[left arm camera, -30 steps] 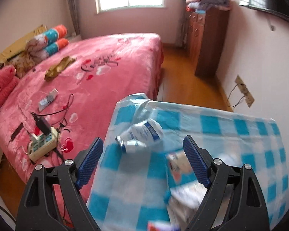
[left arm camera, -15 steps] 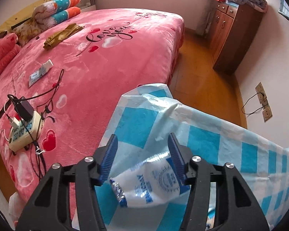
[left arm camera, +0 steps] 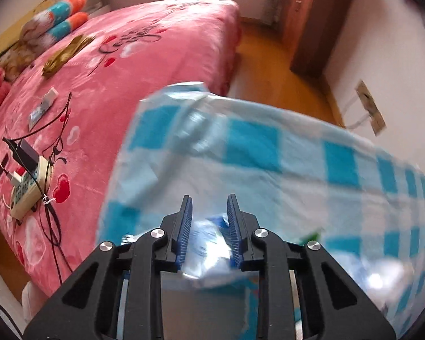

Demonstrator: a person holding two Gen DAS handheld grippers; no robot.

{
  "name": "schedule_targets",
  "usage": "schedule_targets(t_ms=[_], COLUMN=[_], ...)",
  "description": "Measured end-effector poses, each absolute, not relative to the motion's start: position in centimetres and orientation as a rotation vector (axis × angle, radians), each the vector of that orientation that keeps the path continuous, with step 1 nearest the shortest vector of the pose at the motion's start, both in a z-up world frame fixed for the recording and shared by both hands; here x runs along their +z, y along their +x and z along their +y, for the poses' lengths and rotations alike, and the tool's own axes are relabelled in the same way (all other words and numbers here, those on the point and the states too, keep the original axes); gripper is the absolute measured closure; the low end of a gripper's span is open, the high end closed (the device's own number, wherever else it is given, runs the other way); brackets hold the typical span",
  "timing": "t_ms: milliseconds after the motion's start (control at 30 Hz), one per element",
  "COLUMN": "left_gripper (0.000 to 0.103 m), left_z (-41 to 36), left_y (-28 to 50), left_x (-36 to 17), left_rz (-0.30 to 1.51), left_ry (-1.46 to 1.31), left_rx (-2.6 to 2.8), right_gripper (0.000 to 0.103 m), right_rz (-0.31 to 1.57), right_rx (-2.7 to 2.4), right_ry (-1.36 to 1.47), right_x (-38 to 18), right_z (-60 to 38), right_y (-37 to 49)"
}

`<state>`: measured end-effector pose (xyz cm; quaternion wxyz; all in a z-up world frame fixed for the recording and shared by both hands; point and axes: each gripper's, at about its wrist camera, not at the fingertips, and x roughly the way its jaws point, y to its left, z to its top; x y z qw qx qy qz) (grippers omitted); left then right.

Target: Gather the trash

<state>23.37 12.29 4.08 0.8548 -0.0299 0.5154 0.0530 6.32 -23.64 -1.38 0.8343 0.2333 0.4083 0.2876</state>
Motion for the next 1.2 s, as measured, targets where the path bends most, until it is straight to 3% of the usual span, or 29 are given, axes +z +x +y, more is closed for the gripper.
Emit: schedule_targets(t_ms=[533,633,767,867,1200], left_gripper=[0.076,0.065,0.037,0.030,0.027], left_z=[2.2,2.1,3.4,4.8,7.6], left_y=[10.2,8.8,6.3,5.0,1.5], left_x=[5.1,6.4,8.9,9.5,4.8], left_rz=[1.052,1.021,0.936,0.910,0.988], left_ry=[-0.053,-0.068,-0.046,-0.044,-0.047], left_rx=[-0.148,-0.167,-0.124,-0.088,0.002], right_gripper=[0.005,0.005,0.005,0.005,0.005], right_rz=[0.862,0.859,0.856,0.846,0.844], right_rx=[0.544,0.539,0.543,0.552,0.601], right_ry=[0.597,0.620,0.626,0.629,0.611], right_x=[-2.3,-2.3,-2.4,-2.4,-2.4], right_z=[-27.7,-28.6,-29.3,-29.7,-29.7], right_y=[6.9,6.8,6.6,6.5,6.4])
